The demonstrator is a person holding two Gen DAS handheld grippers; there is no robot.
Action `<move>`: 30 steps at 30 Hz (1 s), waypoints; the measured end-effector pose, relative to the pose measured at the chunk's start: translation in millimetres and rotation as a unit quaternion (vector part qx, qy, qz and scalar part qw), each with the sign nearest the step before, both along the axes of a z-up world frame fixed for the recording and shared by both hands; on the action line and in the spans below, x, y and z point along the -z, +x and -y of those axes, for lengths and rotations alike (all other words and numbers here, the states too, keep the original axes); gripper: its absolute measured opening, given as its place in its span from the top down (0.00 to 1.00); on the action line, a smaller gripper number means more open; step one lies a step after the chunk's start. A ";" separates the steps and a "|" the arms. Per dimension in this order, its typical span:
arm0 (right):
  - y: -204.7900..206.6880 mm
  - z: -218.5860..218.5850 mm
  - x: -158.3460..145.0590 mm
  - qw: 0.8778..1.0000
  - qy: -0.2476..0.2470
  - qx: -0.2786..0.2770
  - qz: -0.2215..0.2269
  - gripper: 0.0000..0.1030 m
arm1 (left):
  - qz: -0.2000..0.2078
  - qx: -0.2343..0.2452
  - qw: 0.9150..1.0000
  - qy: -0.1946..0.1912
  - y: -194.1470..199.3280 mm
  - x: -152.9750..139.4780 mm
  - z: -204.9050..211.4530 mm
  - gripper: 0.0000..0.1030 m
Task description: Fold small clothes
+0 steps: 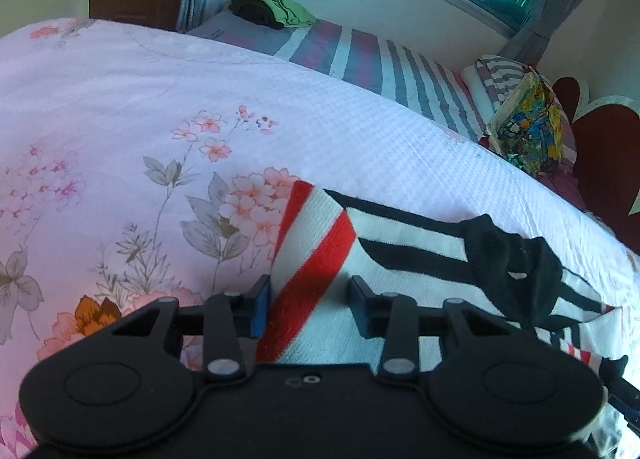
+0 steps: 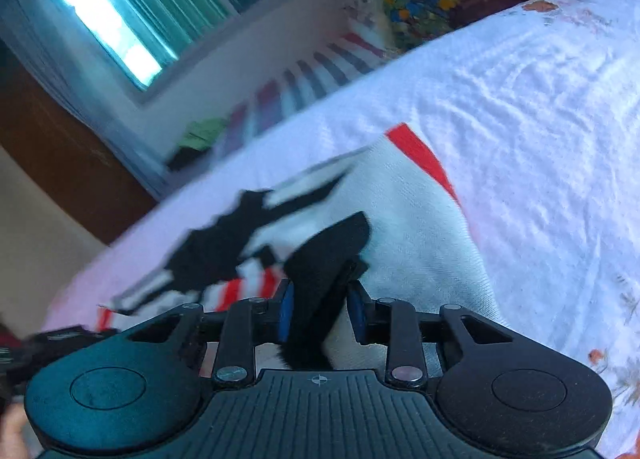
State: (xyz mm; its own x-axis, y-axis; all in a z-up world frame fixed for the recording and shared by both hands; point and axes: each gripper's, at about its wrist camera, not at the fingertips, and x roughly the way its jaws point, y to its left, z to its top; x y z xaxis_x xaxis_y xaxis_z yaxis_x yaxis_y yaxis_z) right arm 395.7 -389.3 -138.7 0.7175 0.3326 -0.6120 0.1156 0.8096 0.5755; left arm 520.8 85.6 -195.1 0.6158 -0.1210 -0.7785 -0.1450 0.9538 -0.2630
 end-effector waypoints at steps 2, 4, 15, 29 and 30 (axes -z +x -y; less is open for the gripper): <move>-9.1 5.2 -5.1 1.000 -0.004 0.005 0.006 0.70 | -0.003 0.003 1.000 -0.002 2.3 0.2 -1.0 0.61; -9.8 5.6 -3.5 0.999 -0.036 0.014 -0.007 0.70 | -0.001 0.008 1.000 0.008 1.9 0.4 1.3 0.60; 13.6 -9.4 7.8 0.998 -0.062 0.000 -0.022 0.98 | 0.007 0.013 1.000 0.024 3.1 0.8 8.7 0.63; -36.5 0.1 -2.4 0.987 -0.162 0.016 -0.016 1.00 | 0.025 0.000 0.999 0.027 1.7 1.3 1.4 0.73; -37.5 -3.2 -13.2 0.986 -0.166 0.015 0.008 1.00 | 0.030 0.000 0.999 0.033 -0.3 -2.2 1.9 0.74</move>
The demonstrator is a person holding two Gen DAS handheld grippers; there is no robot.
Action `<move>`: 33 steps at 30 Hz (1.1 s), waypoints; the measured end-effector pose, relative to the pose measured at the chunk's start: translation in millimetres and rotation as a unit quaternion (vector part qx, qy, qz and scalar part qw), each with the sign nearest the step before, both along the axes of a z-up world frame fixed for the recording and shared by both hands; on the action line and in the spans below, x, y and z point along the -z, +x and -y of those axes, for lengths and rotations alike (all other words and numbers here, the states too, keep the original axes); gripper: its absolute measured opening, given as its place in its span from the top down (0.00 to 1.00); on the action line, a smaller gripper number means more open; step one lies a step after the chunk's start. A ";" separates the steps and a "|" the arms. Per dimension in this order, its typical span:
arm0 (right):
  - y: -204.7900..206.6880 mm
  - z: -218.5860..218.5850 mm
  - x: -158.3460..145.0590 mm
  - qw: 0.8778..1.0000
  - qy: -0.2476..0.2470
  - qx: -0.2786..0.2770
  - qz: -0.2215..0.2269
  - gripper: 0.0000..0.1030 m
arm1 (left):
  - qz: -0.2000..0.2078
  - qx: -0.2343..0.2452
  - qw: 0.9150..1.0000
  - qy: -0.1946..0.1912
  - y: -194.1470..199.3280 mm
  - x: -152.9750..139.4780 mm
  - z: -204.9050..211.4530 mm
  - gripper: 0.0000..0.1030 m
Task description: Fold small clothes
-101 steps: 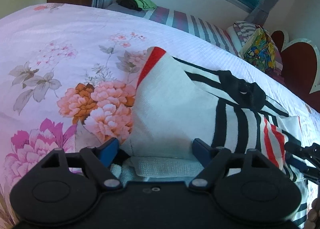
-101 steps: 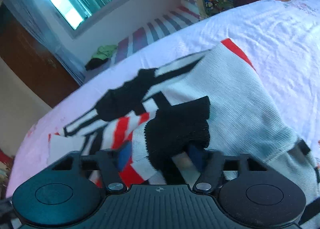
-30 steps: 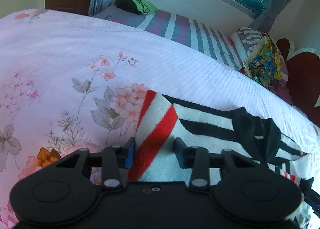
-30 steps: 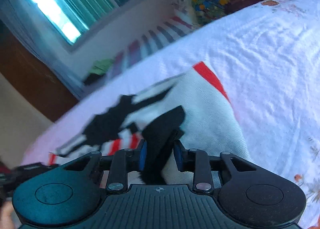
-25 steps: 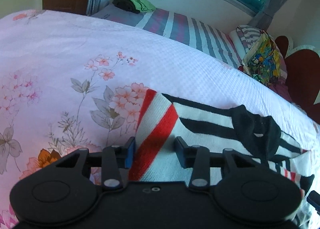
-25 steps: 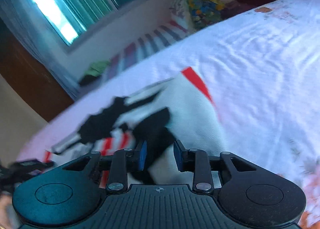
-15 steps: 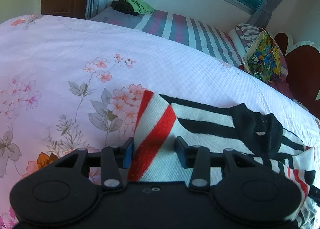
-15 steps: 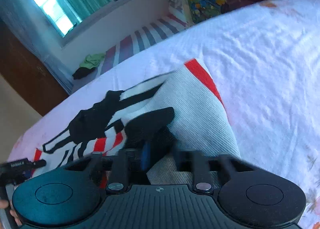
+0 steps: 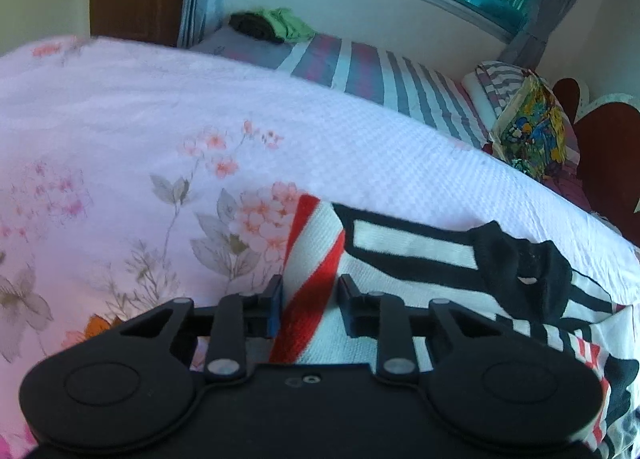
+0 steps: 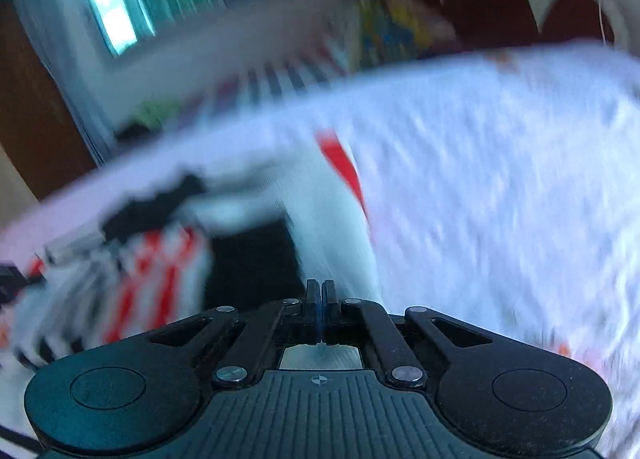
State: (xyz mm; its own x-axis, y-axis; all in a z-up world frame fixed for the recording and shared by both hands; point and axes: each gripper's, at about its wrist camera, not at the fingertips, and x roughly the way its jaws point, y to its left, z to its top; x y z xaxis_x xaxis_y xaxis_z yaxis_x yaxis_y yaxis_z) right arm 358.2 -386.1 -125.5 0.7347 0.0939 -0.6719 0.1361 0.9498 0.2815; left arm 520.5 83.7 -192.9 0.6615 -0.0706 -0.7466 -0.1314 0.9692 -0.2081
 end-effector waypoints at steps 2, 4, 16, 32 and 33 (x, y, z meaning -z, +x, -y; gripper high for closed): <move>6.6 -7.1 -10.8 1.000 0.001 -0.017 0.020 1.00 | 0.006 0.002 1.000 0.003 -2.5 -4.6 1.0 0.72; 21.2 -18.4 -9.4 0.999 0.000 -0.036 0.016 1.00 | -0.002 -0.002 1.000 0.020 3.7 -1.4 2.4 0.66; 30.7 -36.9 -0.9 0.996 -0.001 -0.084 -0.020 0.44 | 0.006 -0.013 1.000 -0.012 -25.0 -24.4 -3.6 0.66; 2.5 -94.3 31.1 0.983 -0.069 -0.159 -0.052 0.27 | -0.024 0.073 0.996 0.037 -99.3 -4.2 61.7 0.63; 0.6 -90.8 31.8 0.984 -0.075 -0.157 -0.047 0.27 | -0.024 0.073 0.996 0.041 -101.0 -5.3 63.1 0.63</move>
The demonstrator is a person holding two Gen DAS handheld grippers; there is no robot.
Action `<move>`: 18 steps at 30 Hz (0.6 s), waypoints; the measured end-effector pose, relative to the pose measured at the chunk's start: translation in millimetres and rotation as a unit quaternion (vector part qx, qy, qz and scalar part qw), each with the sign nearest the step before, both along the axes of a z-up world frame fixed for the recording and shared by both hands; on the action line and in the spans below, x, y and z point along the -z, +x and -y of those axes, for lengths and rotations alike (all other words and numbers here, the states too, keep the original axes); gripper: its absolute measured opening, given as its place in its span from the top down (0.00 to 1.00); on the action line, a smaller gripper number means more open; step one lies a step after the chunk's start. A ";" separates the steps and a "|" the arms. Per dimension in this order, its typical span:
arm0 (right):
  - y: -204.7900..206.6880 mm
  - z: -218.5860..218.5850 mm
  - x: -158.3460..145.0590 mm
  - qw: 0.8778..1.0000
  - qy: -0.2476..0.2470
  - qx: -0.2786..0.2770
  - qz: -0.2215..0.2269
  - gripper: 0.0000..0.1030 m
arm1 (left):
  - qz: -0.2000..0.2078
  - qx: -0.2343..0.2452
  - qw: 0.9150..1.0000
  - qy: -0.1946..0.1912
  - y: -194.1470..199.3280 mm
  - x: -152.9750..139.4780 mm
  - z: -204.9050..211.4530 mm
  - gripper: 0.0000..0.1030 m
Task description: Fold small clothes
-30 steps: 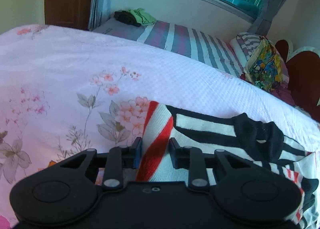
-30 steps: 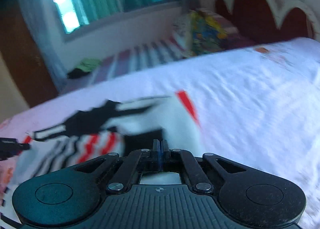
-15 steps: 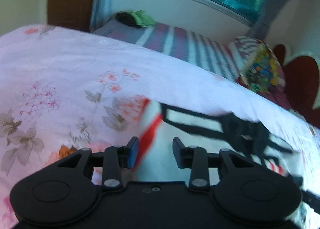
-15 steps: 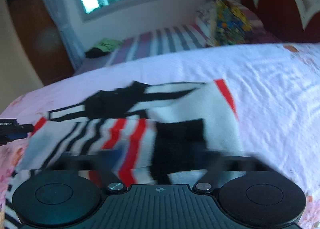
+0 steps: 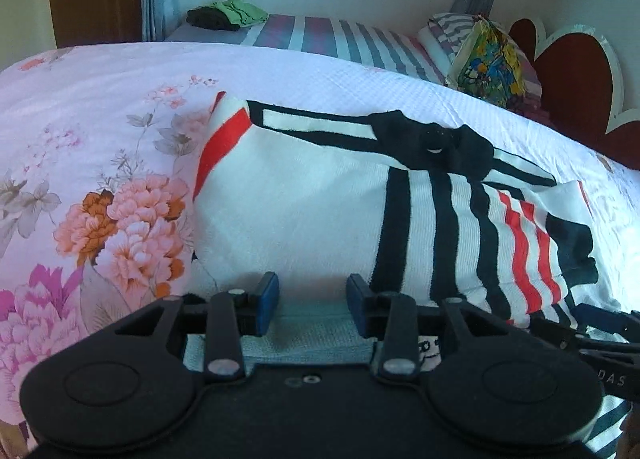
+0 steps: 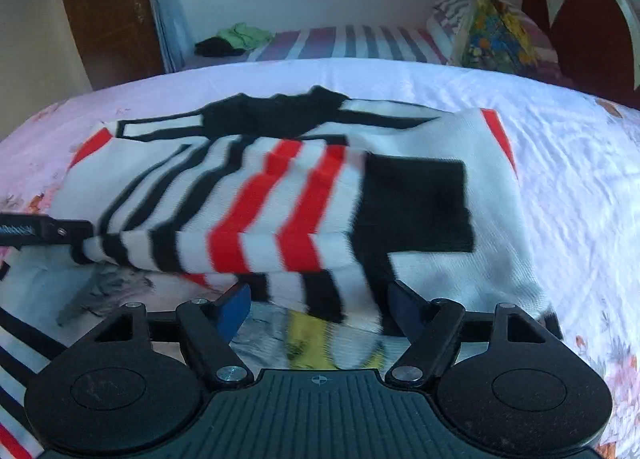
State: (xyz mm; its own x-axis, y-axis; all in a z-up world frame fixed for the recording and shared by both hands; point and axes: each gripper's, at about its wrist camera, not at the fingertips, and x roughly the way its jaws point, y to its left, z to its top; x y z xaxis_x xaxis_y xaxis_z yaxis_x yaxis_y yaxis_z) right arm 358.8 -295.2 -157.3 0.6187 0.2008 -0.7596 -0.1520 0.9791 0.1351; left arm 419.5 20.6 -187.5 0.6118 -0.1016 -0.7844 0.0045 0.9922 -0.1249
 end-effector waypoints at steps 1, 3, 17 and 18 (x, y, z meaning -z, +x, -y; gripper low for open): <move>-1.6 2.4 -2.2 1.000 -0.005 0.002 -0.001 0.27 | -0.001 -0.002 1.000 0.003 -1.5 -1.4 0.3 0.64; -7.6 10.1 -11.2 1.000 0.015 0.006 0.000 0.27 | -0.001 -0.010 1.000 -0.005 -8.3 -7.9 -1.9 0.65; -75.9 -24.6 -17.6 0.996 0.053 -0.075 -0.004 0.53 | -0.024 0.055 0.998 0.009 -93.0 -2.3 44.0 0.65; -78.6 -26.2 -13.3 0.996 0.050 -0.079 -0.009 0.53 | -0.026 0.056 0.998 0.014 -95.6 2.3 45.1 0.65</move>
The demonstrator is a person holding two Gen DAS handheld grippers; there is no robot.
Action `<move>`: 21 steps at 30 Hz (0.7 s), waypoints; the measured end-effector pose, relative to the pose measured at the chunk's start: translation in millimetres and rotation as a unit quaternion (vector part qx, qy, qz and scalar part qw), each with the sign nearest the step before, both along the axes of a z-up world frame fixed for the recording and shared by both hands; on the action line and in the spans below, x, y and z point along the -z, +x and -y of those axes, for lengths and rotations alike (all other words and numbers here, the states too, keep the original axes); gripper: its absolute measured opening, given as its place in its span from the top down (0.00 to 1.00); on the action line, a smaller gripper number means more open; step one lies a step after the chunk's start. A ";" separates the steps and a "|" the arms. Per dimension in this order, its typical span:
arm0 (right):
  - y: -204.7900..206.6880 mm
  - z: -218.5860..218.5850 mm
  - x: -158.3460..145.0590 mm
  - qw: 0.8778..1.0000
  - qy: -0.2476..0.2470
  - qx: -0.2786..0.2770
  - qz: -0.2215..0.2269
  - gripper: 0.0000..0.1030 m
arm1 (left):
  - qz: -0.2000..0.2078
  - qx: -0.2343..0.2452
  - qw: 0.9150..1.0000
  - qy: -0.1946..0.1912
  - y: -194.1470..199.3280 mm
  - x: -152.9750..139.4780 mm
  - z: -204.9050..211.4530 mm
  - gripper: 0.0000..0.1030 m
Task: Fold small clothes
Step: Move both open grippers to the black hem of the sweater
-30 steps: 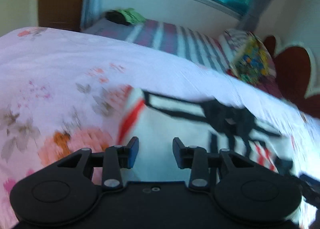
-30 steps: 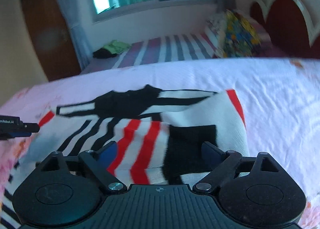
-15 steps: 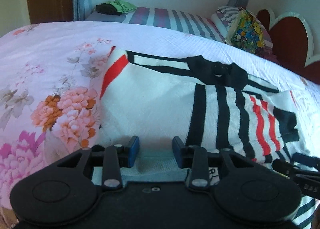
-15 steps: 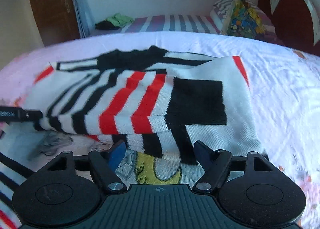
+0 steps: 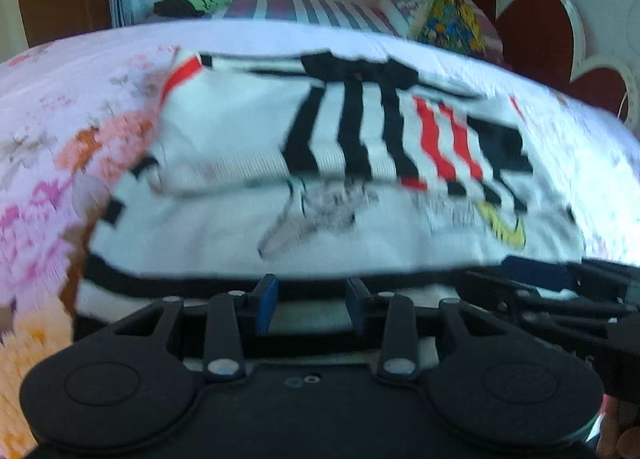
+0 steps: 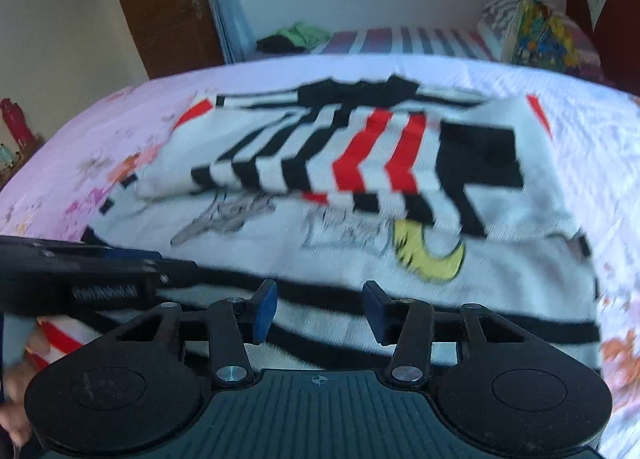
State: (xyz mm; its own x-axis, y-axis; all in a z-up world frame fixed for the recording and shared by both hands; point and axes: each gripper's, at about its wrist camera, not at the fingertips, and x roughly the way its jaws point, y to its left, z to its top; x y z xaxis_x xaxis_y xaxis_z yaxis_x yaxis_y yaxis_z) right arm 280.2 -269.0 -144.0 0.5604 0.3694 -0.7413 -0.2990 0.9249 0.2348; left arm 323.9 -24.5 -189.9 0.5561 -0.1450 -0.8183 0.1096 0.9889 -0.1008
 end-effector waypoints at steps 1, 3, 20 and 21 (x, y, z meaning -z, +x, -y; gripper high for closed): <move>-2.3 -1.5 5.2 1.000 -0.011 -0.007 -0.003 0.53 | 0.006 0.002 1.000 0.011 -3.7 4.0 1.0 0.63; -10.1 4.4 11.8 0.999 -0.048 -0.013 0.007 0.53 | 0.020 0.003 0.999 0.033 -12.2 7.0 -3.0 0.63; -80.1 42.7 -13.0 0.999 -0.015 -0.042 0.025 0.53 | 0.008 -0.036 0.999 0.027 -81.8 -13.0 15.3 0.62; -81.2 36.6 -9.9 0.998 -0.016 -0.050 0.018 0.53 | 0.004 -0.033 0.999 0.028 -83.4 -9.5 19.1 0.62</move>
